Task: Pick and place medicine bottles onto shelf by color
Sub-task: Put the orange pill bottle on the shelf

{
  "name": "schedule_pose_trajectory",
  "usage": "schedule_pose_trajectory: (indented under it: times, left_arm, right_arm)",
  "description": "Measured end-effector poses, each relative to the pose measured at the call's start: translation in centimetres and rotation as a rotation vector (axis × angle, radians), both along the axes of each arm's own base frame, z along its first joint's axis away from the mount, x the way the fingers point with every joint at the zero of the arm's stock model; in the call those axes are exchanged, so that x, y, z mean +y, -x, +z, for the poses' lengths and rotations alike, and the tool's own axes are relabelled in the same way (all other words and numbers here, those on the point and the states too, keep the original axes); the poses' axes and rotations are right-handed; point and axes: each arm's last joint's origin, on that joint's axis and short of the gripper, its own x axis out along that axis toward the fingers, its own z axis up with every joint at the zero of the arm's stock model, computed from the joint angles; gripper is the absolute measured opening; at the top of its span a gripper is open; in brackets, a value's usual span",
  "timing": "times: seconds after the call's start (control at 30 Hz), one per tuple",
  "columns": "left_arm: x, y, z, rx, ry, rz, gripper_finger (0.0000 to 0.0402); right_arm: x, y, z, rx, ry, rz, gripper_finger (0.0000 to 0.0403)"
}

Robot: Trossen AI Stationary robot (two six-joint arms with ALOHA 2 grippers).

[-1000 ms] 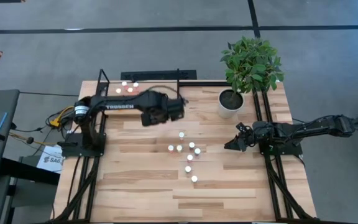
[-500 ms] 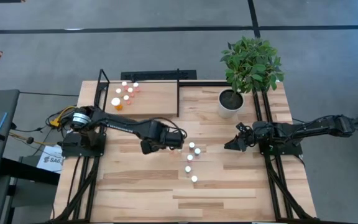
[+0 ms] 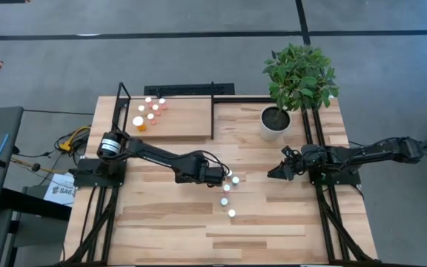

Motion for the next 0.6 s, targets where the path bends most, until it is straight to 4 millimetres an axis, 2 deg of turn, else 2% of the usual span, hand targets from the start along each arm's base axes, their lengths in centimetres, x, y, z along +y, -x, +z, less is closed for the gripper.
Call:
schedule_pose_trajectory:
  times: [0.3, 0.6]
  left_arm:
    - [0.20, 0.18, -0.05, 0.050, -0.039, -0.114, 0.0236]
    - [-0.03, 0.21, -0.09, 0.065, 0.000, -0.168, 0.0226]
  right_arm:
    - [0.00, 0.00, 0.00, 0.000, 0.000, 0.000, 0.0249]
    - [0.00, 0.00, 0.00, 0.000, 0.000, 0.000, 0.0249]
